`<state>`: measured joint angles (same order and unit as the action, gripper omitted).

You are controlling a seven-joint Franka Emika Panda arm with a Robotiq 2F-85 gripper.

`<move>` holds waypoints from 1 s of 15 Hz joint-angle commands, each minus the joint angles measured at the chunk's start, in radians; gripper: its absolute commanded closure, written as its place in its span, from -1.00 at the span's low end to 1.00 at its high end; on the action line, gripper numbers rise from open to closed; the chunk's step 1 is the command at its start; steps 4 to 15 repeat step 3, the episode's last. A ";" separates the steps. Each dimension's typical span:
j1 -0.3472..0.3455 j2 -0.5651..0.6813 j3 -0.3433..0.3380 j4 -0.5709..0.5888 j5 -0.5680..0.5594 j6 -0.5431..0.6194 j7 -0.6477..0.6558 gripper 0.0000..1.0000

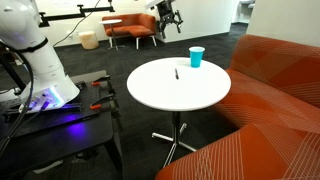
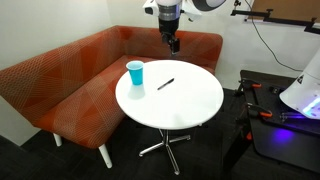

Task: Pick the marker from the cup and put it on the table

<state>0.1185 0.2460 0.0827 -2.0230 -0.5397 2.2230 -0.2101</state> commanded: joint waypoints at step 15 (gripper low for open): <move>0.001 -0.007 -0.003 -0.009 0.004 0.002 -0.001 -1.00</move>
